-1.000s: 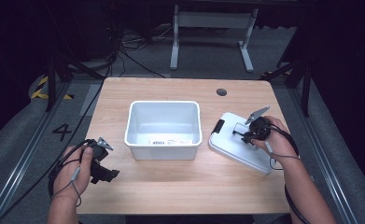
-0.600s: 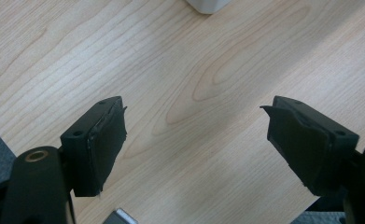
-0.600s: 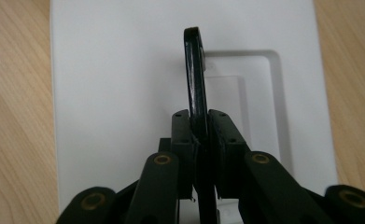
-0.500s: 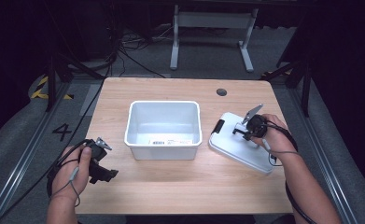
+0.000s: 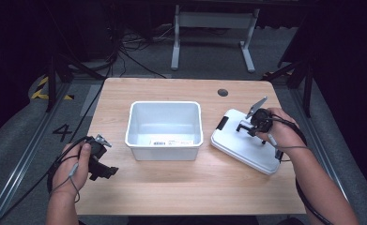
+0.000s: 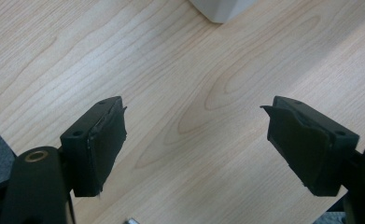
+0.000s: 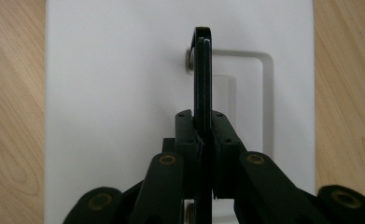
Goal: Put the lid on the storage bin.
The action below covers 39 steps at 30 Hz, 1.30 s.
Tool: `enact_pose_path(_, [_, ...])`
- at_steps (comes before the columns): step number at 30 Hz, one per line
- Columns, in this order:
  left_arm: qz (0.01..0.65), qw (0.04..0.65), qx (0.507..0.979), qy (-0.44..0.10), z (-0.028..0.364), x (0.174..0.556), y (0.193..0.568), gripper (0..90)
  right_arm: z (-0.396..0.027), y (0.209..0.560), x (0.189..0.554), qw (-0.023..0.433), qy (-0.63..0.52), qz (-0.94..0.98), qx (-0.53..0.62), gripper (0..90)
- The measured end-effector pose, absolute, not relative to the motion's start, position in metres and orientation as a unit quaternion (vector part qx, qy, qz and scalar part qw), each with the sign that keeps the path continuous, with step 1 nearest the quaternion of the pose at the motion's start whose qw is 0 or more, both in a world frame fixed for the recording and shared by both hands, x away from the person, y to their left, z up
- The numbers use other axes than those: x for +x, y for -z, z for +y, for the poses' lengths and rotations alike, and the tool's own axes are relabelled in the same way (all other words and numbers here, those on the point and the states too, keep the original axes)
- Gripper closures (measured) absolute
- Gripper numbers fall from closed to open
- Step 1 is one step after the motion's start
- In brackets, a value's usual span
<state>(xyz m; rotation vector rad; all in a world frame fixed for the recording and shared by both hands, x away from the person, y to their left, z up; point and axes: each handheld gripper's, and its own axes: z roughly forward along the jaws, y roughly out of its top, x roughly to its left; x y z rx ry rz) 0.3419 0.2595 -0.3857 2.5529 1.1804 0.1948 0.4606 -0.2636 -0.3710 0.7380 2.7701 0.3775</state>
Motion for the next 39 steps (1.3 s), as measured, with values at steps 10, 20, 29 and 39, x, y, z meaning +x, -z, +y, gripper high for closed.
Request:
enact_pose_path(10, [0.432, 0.146, 0.888, -0.057, 0.264, 0.357, 0.392, 20.0, -0.255, 0.335, 0.457, 0.130, -0.136, 0.951, 0.247, 84.4])
enact_pose_path(20, [0.437, 0.137, 0.888, -0.053, 0.264, 0.365, 0.395, 20.0, -0.248, 0.298, 0.456, 0.146, -0.129, 0.952, 0.238, 84.2])
enact_pose_path(29, [0.434, 0.143, 0.888, -0.050, 0.264, 0.363, 0.393, 20.0, -0.240, 0.268, 0.455, 0.160, -0.138, 0.952, 0.224, 84.2])
enact_pose_path(39, [0.432, 0.152, 0.888, -0.047, 0.266, 0.363, 0.391, 19.9, -0.227, 0.248, 0.453, 0.165, -0.150, 0.953, 0.206, 84.5])
